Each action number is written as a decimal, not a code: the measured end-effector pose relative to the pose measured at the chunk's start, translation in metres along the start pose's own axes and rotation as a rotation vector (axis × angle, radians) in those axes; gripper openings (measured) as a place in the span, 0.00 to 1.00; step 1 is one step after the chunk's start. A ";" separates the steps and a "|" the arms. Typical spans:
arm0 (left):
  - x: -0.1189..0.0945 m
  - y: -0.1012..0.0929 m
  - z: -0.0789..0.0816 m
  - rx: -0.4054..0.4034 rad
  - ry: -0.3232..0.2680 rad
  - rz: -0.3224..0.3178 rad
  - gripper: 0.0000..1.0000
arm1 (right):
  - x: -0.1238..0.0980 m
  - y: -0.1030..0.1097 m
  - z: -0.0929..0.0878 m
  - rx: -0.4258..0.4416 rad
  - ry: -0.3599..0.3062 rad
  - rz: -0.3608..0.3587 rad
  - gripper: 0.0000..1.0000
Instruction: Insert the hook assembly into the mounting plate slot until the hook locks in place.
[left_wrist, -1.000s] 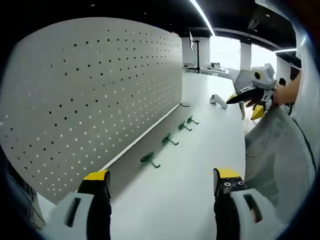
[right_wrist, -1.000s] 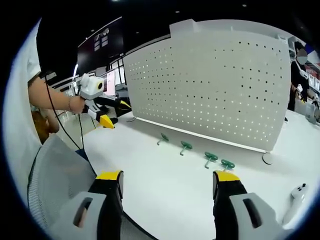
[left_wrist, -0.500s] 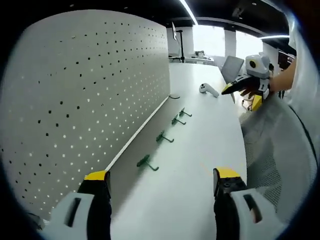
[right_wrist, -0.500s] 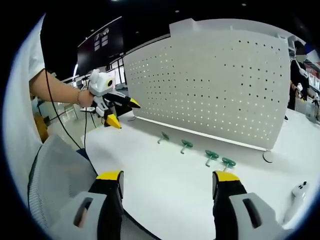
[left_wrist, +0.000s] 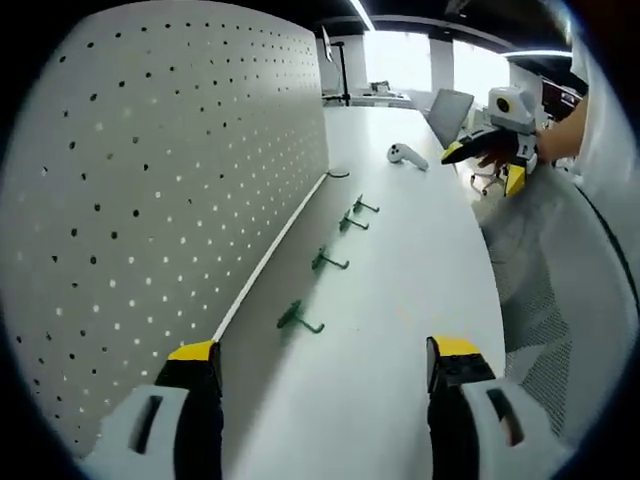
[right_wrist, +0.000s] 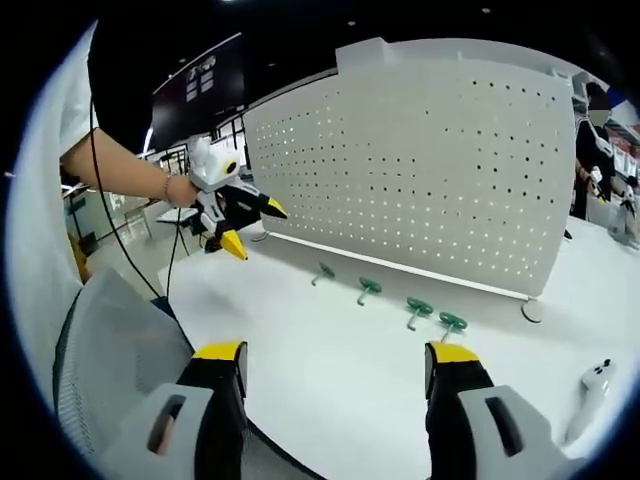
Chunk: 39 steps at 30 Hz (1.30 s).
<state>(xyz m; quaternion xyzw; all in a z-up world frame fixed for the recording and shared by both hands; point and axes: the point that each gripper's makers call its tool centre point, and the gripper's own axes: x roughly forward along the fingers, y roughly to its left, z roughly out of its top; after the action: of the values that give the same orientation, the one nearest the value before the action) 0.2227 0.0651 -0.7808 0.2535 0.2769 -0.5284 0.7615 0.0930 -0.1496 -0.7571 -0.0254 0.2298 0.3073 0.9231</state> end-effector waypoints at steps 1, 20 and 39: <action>0.001 0.002 0.000 0.002 0.004 -0.005 0.87 | 0.000 0.000 0.000 -0.001 -0.001 -0.002 0.70; 0.027 0.006 0.002 0.148 0.091 -0.118 0.83 | -0.001 0.001 0.000 0.018 -0.012 0.005 0.71; 0.054 0.012 -0.003 0.286 0.200 -0.240 0.80 | -0.002 0.005 -0.004 0.027 0.000 0.008 0.71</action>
<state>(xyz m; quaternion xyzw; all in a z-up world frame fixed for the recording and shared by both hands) 0.2488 0.0350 -0.8188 0.3755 0.3014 -0.6213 0.6182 0.0871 -0.1479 -0.7593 -0.0120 0.2342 0.3080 0.9220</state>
